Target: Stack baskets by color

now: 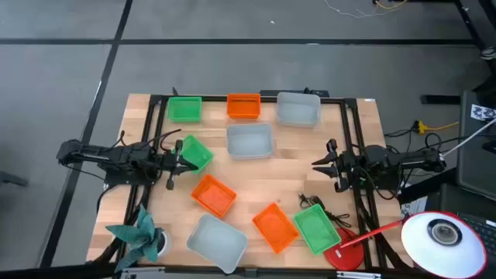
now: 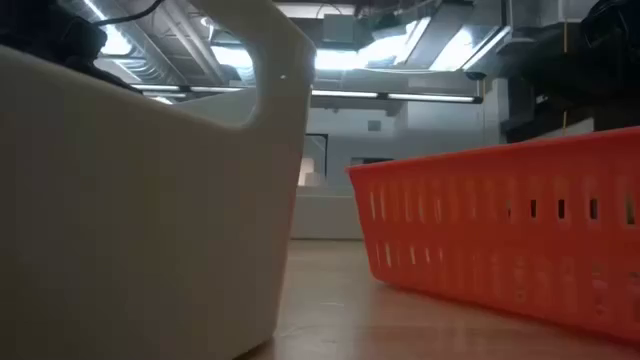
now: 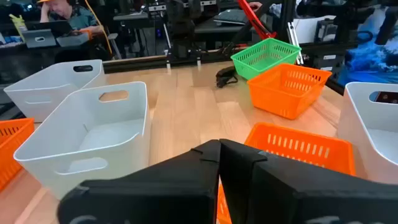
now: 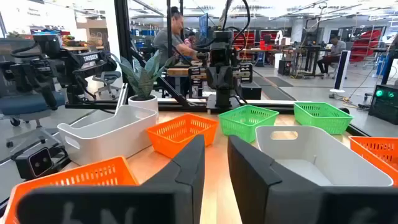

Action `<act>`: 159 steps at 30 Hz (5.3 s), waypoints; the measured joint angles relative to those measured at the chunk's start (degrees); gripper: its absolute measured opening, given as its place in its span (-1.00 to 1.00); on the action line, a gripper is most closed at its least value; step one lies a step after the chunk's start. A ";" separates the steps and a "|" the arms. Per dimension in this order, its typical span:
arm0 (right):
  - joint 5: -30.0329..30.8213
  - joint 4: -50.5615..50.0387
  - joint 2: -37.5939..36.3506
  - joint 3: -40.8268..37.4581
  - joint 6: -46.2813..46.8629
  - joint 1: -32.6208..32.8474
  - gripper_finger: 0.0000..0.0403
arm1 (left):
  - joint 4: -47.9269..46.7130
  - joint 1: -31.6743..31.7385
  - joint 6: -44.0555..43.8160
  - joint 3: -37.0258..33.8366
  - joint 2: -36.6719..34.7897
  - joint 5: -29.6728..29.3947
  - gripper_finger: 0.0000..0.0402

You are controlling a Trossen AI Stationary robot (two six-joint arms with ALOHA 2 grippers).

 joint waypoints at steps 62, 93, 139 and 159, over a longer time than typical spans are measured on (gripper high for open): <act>8.83 22.06 3.48 0.00 10.39 -0.02 -0.65 | 24.46 -0.01 6.57 -0.02 0.00 -0.44 -1.00; 6.38 -11.82 76.37 58.66 -3.02 -13.09 -0.65 | 35.13 0.00 10.43 -0.02 0.04 -17.05 -1.00; 0.51 -21.20 113.42 71.97 -7.42 -12.21 -0.35 | 30.75 0.00 9.87 -0.02 0.04 -17.03 -1.00; 25.98 -30.64 91.77 72.02 -15.41 -10.66 -0.99 | 28.57 0.00 9.97 -0.02 0.04 -17.05 -1.00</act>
